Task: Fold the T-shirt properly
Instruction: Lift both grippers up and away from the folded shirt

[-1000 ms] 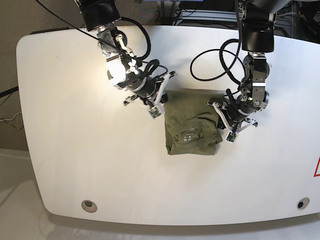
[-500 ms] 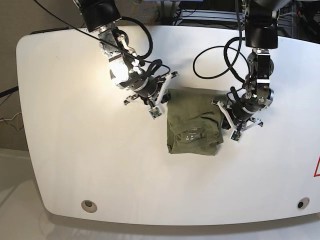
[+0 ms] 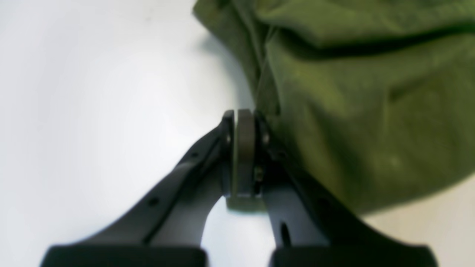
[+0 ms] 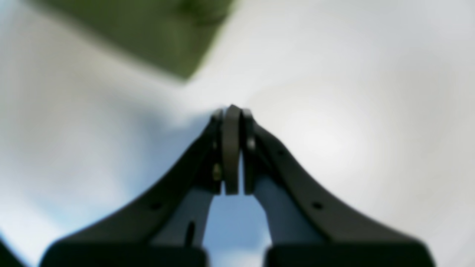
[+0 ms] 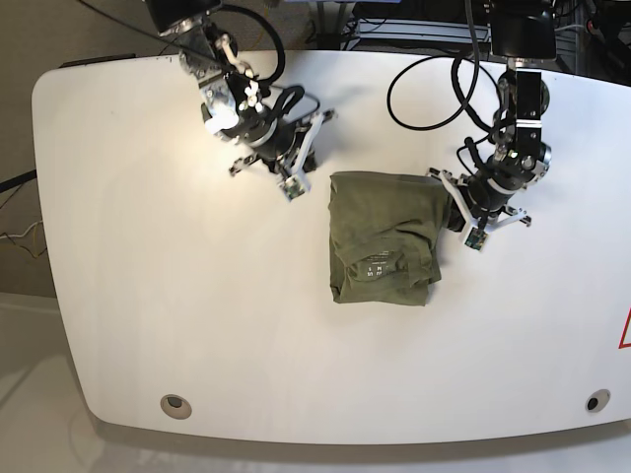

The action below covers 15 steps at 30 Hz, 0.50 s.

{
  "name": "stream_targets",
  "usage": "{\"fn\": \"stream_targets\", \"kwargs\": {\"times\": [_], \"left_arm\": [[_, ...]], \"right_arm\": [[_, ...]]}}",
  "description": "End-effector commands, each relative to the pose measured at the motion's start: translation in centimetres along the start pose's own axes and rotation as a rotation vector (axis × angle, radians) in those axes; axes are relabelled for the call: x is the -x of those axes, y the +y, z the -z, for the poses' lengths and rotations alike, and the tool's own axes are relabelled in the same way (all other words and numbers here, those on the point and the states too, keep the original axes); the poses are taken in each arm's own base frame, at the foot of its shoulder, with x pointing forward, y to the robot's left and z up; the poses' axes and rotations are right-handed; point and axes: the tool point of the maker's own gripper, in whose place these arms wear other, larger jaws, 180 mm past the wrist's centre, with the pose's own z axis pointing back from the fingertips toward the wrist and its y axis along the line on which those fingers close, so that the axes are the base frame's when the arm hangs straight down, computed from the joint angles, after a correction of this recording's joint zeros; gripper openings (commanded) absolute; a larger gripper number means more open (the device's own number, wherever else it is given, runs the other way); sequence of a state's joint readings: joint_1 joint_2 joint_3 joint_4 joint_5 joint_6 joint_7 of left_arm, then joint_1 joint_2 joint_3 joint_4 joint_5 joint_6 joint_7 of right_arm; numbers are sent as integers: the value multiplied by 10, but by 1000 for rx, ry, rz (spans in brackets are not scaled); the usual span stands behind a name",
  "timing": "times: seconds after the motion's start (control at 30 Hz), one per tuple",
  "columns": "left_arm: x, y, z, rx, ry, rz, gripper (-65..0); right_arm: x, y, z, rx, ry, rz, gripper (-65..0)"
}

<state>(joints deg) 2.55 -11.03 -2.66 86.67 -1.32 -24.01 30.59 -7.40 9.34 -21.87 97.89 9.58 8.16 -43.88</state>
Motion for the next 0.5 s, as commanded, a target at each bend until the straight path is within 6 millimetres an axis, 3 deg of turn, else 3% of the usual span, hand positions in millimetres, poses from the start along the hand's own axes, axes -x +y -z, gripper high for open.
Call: {"fn": "stream_targets", "kwargs": {"times": [0.0, 0.27, 0.47], "left_arm": [[-8, 15, -10, -41, -11, -4, -647], [9, 40, -28, -114, 50, -42, -647], [22, 35, -36, -113, 83, -42, -647]], "right_arm": [[-13, 6, -9, -16, -27, -7, -650], [-16, 45, -16, -98, -6, -72, -650], [-32, 61, -12, -127, -38, -73, -650]]}}
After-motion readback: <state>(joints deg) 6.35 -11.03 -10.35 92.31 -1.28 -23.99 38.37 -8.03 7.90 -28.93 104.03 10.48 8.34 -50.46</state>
